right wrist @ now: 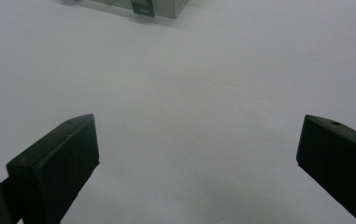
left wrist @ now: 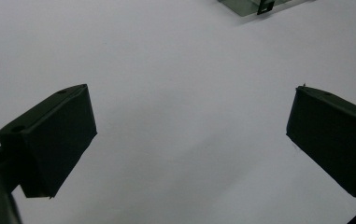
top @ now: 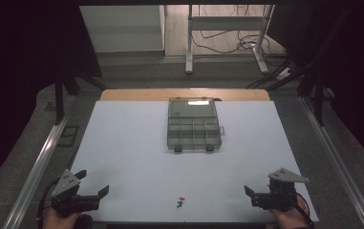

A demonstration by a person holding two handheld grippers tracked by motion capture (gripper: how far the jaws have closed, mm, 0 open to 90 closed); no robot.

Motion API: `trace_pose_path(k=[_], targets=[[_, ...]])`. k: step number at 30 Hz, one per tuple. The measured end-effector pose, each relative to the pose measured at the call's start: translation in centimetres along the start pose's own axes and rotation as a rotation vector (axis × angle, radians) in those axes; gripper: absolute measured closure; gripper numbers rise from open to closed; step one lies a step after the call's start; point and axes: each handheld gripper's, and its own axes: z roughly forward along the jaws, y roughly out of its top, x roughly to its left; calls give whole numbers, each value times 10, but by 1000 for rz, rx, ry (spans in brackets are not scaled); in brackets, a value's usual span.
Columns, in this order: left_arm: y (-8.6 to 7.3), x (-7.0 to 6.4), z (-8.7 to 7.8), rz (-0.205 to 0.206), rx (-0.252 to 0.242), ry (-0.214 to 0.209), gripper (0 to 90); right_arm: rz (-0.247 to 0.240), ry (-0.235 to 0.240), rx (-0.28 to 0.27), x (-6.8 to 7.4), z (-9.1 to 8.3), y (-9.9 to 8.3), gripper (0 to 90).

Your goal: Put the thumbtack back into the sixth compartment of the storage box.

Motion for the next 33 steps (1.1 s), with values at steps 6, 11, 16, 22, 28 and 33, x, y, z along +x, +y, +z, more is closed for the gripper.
trace_pose_path(k=[6, 11, 16, 22, 28, 33], targets=[[0, 0, 0, -5, 6, -1, 19, -20, 1, 2, 2, 0, 0, 0], [0, 0, 0, -5, 7, -1, 19, -27, 9, 10, 2, 2, 1, 0], [0, 0, 0, -8, 7, -2, 20, -37, 24, 17, 3, 2, 1, 0], [0, 1, 0, -9, 7, -2, 22, -61, 37, 33, 4, 4, 3, 0], [0, 0, 0, -6, 6, -1, 22, -77, 38, 28, 6, 6, 9, 0], [0, 0, 0, -5, 6, -1, 22, -101, 54, 41, 9, 11, 13, 0]])
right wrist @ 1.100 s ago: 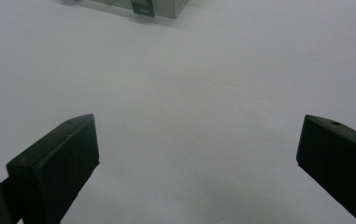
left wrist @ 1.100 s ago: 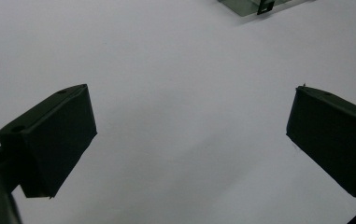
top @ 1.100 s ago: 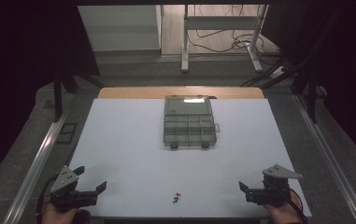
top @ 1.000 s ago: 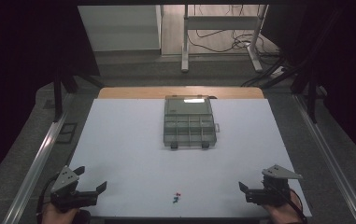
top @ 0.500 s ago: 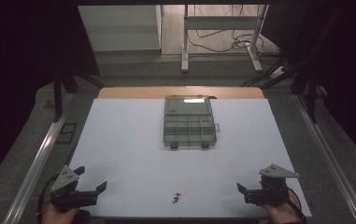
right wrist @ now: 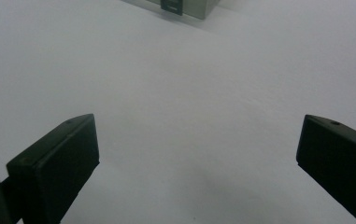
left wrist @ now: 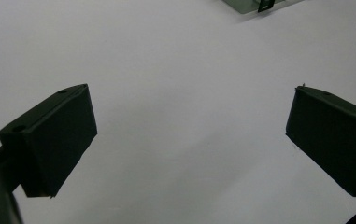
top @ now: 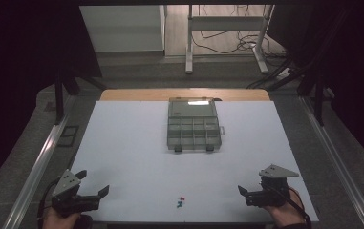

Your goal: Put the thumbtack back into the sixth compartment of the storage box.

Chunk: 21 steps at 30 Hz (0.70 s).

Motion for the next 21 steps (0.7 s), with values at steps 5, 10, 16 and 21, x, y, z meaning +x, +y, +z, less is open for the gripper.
trace_pose_path(k=[5, 10, 16, 21], targets=[[0, 0, 0, 0, -1, 0, 22, -19, 22, 7, 3, 5, 3, 0], [0, 0, 0, 3, 0, 0, 22, -39, 33, 8, 5, 8, 8, 0], [0, -1, 0, 8, 3, -1, 22, -50, 71, 7, 9, 14, 16, 0], [0, -1, 0, 10, 4, 0, 22, -53, 93, 9, 13, 20, 22, 0]])
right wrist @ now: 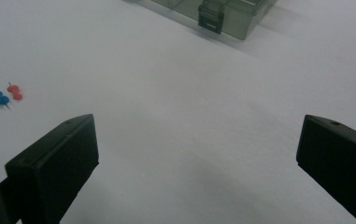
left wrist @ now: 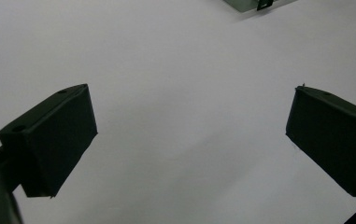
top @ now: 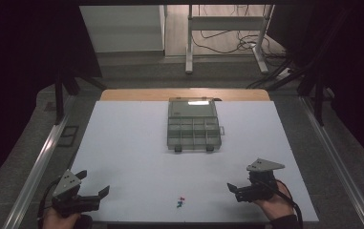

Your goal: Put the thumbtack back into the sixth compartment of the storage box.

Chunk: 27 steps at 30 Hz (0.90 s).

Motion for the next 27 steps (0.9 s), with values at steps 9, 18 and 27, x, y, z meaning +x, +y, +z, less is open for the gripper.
trace_pose_path(k=[9, 18, 27], targets=[[0, 0, 0, 0, 0, 0, 22, -25, 46, 28, 8, 12, 12, 0], [0, -1, 0, 3, 2, 0, 23, -42, 61, 69, 20, 22, 21, 0], [0, -1, 0, 5, 3, -1, 23, -72, 82, 114, 34, 33, 29, 0]])
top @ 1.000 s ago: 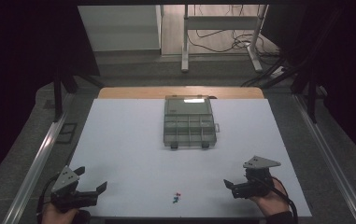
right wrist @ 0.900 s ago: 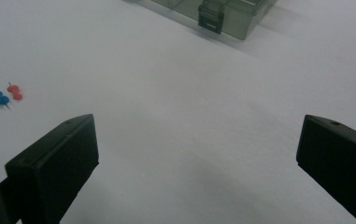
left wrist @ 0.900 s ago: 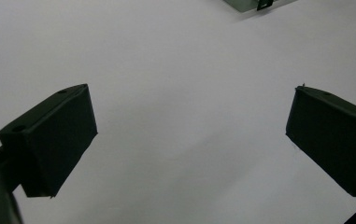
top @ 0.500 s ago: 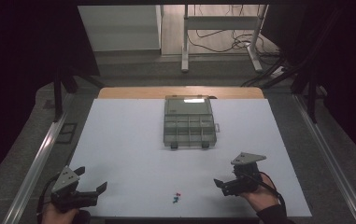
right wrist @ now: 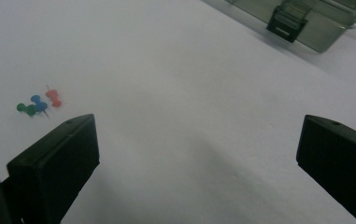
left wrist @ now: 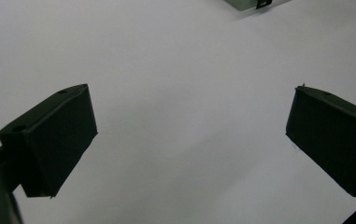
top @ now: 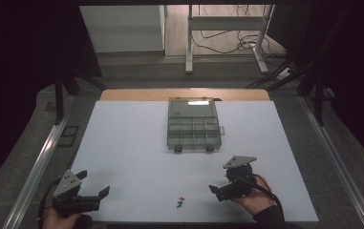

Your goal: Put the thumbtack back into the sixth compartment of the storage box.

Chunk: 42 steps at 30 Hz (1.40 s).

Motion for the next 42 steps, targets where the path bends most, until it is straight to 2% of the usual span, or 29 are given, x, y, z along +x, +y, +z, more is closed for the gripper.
trace_pose_path(k=[15, 18, 21, 27, 28, 29, 32, 33, 42], targets=[[0, 0, 0, 5, 0, 0, 22, -59, 24, 58, 20, 17, 16, 0], [0, -1, 0, 6, 1, 0, 23, -57, 26, 63, 23, 20, 18, 19], [0, -1, 0, 11, 4, 1, 23, -61, 50, 69, 29, 25, 21, 73], [0, -1, 0, 17, 7, 0, 23, -109, 82, 83, 39, 33, 27, 155], [0, -1, 0, 19, 7, 0, 23, -118, 93, 87, 41, 35, 28, 204], [0, -1, 0, 19, 7, 0, 23, -118, 93, 87, 41, 35, 28, 204], [0, -1, 0, 20, 7, 0, 23, -149, 126, 105, 46, 38, 32, 309], [0, -1, 0, 21, 7, 0, 23, -170, 145, 117, 50, 41, 34, 378], [0, -2, 0, 24, 6, -1, 23, -223, 212, 164, 65, 54, 41, 535]])
